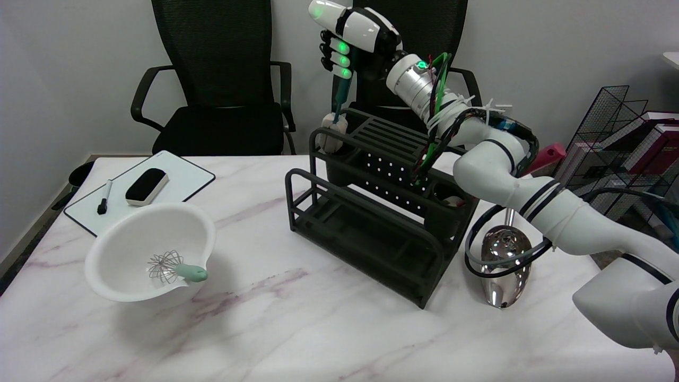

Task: Place the blue sponge bottle brush into the kitchen storage rack.

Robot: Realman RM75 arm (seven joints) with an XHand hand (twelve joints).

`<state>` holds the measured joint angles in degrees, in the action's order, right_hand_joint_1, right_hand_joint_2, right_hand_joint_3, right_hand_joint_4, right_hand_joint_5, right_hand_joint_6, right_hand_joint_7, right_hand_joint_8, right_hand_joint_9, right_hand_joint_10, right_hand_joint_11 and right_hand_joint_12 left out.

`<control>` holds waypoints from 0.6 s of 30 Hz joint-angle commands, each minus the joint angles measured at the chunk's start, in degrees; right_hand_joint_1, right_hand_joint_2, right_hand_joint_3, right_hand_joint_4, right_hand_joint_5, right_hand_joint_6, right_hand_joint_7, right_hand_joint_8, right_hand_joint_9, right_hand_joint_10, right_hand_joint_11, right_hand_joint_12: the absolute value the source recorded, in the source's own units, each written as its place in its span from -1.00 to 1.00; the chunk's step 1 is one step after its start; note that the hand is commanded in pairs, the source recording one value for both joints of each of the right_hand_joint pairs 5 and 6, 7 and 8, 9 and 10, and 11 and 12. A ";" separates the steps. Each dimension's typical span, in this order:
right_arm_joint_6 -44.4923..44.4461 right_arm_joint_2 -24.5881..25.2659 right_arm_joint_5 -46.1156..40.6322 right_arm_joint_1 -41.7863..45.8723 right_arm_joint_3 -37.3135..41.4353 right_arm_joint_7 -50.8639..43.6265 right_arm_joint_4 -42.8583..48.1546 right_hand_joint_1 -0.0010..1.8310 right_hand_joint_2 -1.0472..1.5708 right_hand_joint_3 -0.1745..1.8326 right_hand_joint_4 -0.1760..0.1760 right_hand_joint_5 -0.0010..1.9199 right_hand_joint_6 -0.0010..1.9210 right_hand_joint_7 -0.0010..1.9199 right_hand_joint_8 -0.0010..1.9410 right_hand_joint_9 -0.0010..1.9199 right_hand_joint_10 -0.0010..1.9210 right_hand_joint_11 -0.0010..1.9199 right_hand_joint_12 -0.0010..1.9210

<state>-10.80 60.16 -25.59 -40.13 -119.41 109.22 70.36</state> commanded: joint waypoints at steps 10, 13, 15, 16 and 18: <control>-0.36 -0.42 0.36 -0.39 1.16 0.20 -2.09 0.12 1.00 -0.51 0.00 1.00 1.00 1.00 0.98 1.00 1.00 0.94 0.94; -0.32 -0.61 0.36 -0.46 1.27 0.20 -2.57 0.12 1.00 -0.51 0.00 1.00 1.00 1.00 0.98 1.00 1.00 0.94 0.94; -0.28 -0.65 0.36 -0.46 1.23 0.20 -3.14 0.12 1.00 -0.51 0.00 1.00 1.00 1.00 0.98 1.00 1.00 0.94 0.94; -0.28 -0.65 0.36 -0.46 1.11 0.25 -3.38 0.12 1.00 -0.51 0.00 1.00 1.00 1.00 0.98 1.00 1.00 0.94 0.94; -0.20 -0.65 0.36 -0.46 0.71 0.45 -3.85 0.12 1.00 -0.51 0.00 1.00 1.00 1.00 0.98 1.00 1.00 0.94 0.94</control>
<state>-11.08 59.87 -25.33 -40.45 -118.82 109.38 68.68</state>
